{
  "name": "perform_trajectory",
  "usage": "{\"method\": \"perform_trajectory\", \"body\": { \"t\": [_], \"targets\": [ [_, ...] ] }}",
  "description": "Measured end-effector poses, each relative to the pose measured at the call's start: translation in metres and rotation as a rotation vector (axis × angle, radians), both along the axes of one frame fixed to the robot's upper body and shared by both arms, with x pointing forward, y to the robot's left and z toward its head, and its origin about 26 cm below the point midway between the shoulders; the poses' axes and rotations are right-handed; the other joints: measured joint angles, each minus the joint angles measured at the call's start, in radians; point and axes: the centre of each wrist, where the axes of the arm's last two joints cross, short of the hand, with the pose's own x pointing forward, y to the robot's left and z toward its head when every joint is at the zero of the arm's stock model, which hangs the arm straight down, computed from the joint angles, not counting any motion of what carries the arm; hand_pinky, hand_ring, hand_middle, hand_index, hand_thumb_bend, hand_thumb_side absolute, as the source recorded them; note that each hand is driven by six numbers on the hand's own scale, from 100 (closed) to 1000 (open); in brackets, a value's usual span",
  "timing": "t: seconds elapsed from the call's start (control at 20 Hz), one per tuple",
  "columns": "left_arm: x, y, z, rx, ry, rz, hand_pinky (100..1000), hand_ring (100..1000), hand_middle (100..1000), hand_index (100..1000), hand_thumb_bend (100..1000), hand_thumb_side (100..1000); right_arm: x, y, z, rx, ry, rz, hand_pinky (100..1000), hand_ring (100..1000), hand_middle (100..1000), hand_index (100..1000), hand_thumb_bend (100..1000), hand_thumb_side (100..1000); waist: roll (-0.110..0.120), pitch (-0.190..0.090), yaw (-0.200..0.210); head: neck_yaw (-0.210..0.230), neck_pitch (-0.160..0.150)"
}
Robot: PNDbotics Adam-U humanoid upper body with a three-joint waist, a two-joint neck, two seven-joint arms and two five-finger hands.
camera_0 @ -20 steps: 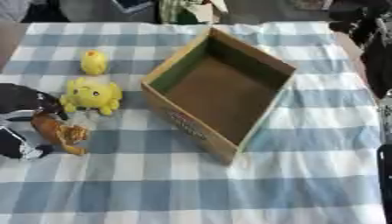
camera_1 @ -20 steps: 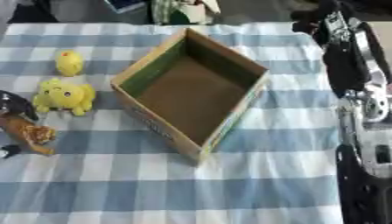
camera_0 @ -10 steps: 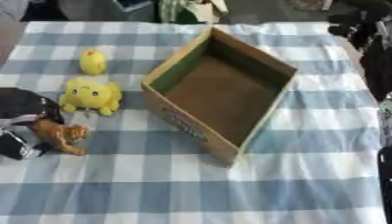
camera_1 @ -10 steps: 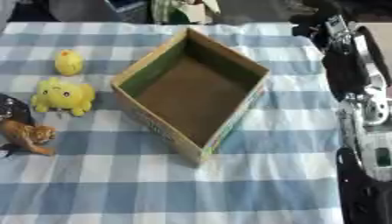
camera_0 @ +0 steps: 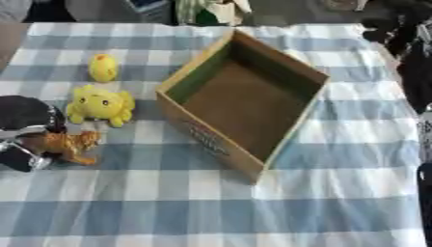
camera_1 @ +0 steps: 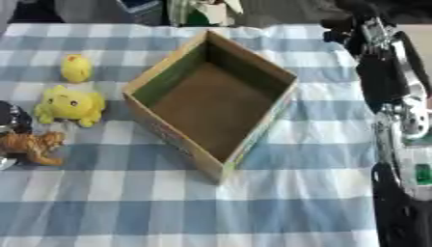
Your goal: Pick up objects on the table and place them in the box.
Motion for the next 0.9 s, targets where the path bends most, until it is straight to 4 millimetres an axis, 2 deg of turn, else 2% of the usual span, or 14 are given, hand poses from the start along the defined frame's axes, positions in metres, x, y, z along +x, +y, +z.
{"method": "perform_trajectory", "body": {
  "t": [0.45, 0.9],
  "targets": [
    [-0.004, -0.006, 0.006, -0.07, -0.026, -0.016, 442, 585, 425, 463, 100, 247, -0.001, -0.001, -0.003, -0.002, 0.014, -0.002, 822, 806, 478, 846, 100, 854, 0.007, -0.01, 0.005, -0.008, 0.0],
    [-0.016, -0.023, 0.031, -0.12, -0.035, -0.064, 422, 567, 405, 443, 100, 245, -0.003, -0.002, -0.004, -0.001, 0.018, -0.003, 822, 807, 478, 846, 100, 844, 0.017, -0.025, 0.006, -0.021, 0.0]
  ]
}}
